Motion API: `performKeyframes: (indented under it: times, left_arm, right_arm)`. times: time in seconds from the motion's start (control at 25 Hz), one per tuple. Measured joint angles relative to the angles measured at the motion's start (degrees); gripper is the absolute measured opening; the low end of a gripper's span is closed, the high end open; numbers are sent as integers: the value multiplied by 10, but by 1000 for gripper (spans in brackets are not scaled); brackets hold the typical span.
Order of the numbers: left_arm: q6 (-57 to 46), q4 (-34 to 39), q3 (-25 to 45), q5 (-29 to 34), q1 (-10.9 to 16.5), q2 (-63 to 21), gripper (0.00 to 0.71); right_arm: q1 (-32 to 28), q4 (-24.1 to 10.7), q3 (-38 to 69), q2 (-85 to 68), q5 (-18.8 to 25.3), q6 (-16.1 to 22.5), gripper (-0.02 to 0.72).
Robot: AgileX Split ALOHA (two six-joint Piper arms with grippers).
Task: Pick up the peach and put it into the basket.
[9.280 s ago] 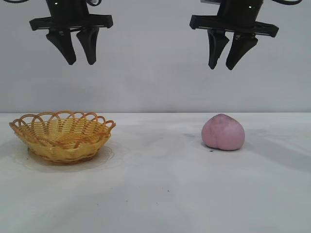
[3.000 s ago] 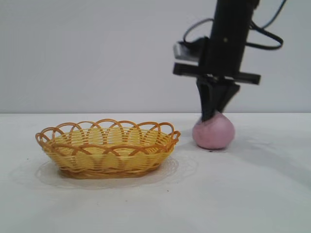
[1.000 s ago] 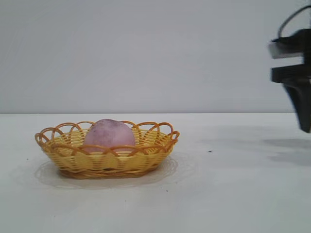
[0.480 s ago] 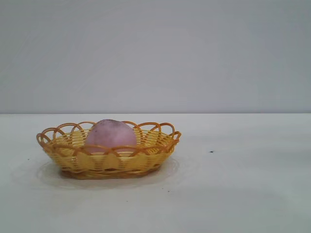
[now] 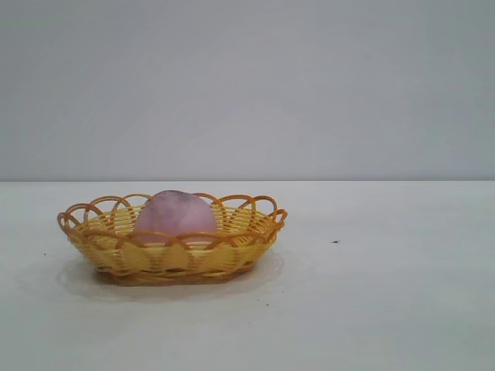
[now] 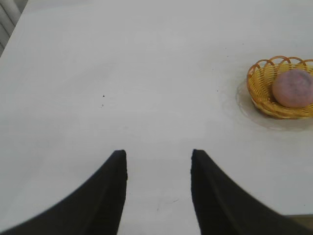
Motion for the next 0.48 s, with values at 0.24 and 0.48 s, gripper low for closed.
performKeyframes:
  times: [0.24, 0.48]
  left_arm:
    - [0, 0, 0, 0, 0, 0, 268]
    - [0, 0, 0, 0, 2, 0, 268]
  right_arm:
    - [0, 16, 18, -23, -43, -36, 509]
    - [0, 20, 21, -42, -51, -44, 509]
